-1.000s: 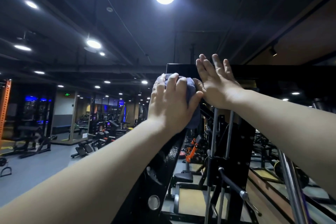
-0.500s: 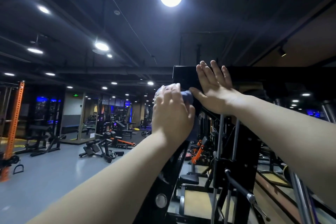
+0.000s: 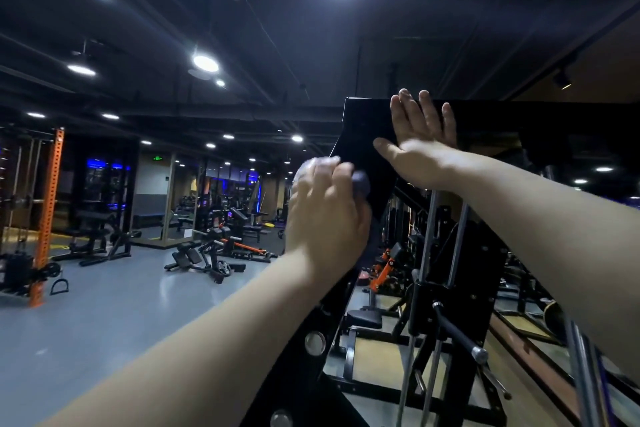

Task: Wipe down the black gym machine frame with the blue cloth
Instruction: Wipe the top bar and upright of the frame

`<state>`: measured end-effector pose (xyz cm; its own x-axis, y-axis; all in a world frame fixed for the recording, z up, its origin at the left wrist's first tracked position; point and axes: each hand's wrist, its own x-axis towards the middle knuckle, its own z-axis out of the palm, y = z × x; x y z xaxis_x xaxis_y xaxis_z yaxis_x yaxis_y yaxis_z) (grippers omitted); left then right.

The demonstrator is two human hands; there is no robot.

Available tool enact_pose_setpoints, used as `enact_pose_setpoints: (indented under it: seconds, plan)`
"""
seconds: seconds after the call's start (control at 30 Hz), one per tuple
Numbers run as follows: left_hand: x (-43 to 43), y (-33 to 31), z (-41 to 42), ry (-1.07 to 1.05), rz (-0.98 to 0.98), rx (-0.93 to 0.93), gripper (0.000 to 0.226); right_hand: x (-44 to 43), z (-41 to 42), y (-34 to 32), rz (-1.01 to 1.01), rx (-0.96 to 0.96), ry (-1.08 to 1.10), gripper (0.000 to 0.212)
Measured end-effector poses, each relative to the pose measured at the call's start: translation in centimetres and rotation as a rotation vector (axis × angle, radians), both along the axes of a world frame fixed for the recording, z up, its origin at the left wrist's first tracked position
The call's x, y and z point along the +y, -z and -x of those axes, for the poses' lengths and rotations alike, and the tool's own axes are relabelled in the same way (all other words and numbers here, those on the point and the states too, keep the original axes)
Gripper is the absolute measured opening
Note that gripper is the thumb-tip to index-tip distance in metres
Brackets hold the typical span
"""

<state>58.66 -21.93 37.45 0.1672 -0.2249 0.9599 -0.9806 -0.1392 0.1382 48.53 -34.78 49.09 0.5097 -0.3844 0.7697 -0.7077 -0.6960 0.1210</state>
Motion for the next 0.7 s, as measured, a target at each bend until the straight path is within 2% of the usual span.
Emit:
enact_pose_setpoints:
  seconds: [0.1,0.2,0.27,0.33,0.5,0.57,0.7]
  plan:
    - [-1.6,-2.0,0.9,-0.028,0.002,-0.001,0.045,0.0,0.0,0.2,0.012,0.000,0.001,0.076]
    - [-0.1,1.4,0.9,0.006,0.011,-0.199,0.037,0.0,-0.1,0.5,0.033,-0.003,0.006,0.077]
    - [1.9,4.0,0.1,0.064,-0.071,-0.318,0.041,0.0,0.0,0.5,0.030,0.002,0.004,0.077]
    - [2.9,4.9,-1.2,0.054,-0.069,-0.370,0.045,0.1,0.0,0.5,0.029,0.006,-0.003,0.077]
    - [-0.3,-1.7,-2.9,-0.001,0.057,-0.090,0.050,0.2,0.0,0.6,0.027,-0.013,-0.016,0.076]
    - [-1.9,-3.7,-2.3,-0.051,0.072,-0.037,0.049,0.2,0.1,0.6,0.021,-0.007,-0.025,0.075]
    - [-1.8,-0.8,0.4,-0.013,0.019,-0.230,0.047,-0.4,0.3,0.6,0.028,-0.008,-0.077,0.073]
